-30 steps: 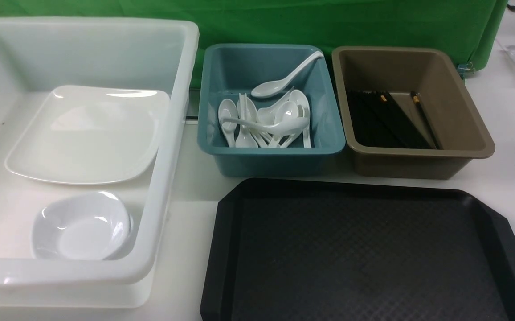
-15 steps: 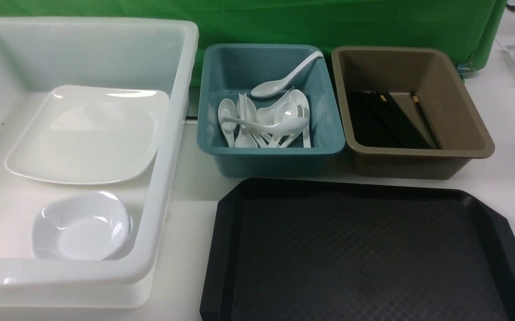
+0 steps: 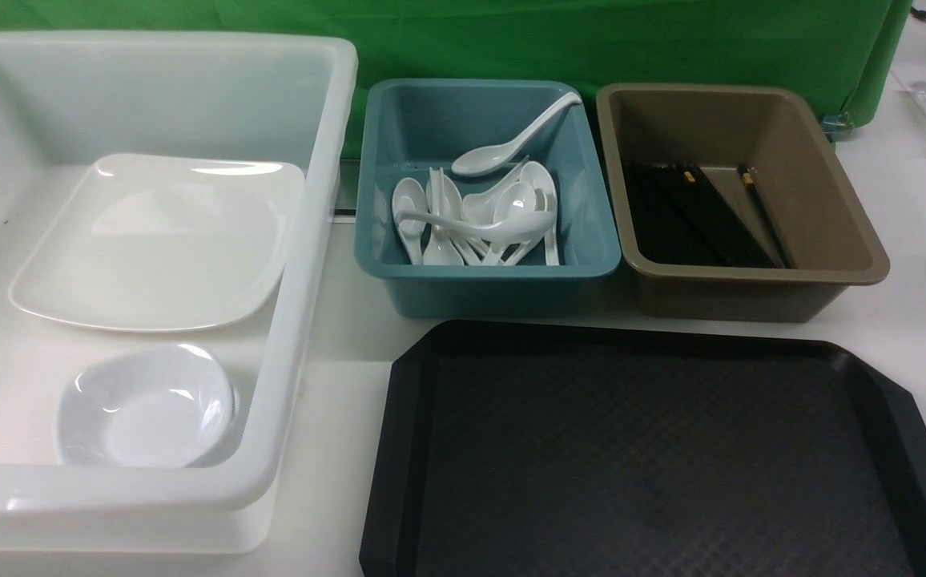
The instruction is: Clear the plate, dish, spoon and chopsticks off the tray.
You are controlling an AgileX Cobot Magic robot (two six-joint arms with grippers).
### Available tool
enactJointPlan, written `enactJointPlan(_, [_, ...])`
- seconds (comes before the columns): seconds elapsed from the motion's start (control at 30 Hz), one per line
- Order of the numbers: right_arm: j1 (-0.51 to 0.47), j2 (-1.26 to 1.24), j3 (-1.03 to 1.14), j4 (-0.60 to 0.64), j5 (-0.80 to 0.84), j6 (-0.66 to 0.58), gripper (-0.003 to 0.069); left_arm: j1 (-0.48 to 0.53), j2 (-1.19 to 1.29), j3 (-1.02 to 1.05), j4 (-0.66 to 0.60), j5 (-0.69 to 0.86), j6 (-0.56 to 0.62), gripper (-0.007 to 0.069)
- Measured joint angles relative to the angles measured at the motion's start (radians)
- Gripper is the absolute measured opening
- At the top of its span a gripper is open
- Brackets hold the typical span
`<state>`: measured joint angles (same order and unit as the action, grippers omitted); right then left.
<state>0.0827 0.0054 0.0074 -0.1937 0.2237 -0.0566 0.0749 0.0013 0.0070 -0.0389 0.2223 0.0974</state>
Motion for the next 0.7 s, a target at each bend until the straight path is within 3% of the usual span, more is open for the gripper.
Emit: enactJointPlan(0.7, [0.0, -0.003, 0.0, 0.005, 0.0, 0.023, 0.0232, 0.0, 0.0, 0.0, 0.0, 0.0, 0.0, 0.0017])
